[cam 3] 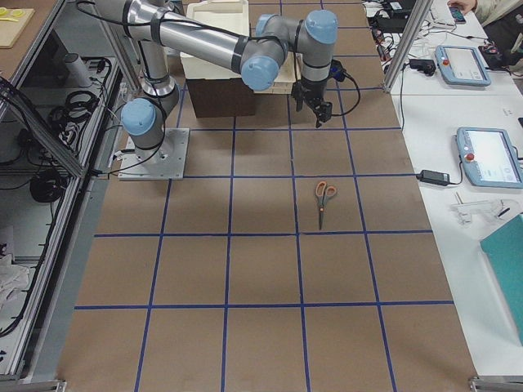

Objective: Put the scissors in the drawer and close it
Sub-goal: 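Move the right gripper over the grey-and-orange scissors and lower it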

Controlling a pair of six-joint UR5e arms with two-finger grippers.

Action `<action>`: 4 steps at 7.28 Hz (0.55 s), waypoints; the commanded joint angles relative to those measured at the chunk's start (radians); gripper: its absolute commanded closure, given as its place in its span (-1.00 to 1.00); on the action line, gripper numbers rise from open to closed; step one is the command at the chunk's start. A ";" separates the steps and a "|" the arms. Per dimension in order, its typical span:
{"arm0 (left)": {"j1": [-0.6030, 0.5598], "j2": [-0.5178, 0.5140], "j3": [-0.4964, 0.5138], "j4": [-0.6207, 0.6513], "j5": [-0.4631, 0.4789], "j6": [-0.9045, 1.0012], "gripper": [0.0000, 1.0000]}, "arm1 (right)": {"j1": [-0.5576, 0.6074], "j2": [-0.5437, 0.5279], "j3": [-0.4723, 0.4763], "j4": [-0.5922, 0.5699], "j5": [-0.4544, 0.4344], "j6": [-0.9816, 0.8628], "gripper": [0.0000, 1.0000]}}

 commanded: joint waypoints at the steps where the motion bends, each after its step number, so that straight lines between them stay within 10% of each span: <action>1: 0.000 0.001 0.000 0.000 0.001 -0.001 -1.00 | -0.065 0.112 0.000 -0.066 0.005 -0.292 -1.00; 4: 0.000 0.001 0.000 0.000 0.001 0.001 -1.00 | -0.132 0.261 -0.004 -0.257 0.016 -0.717 -1.00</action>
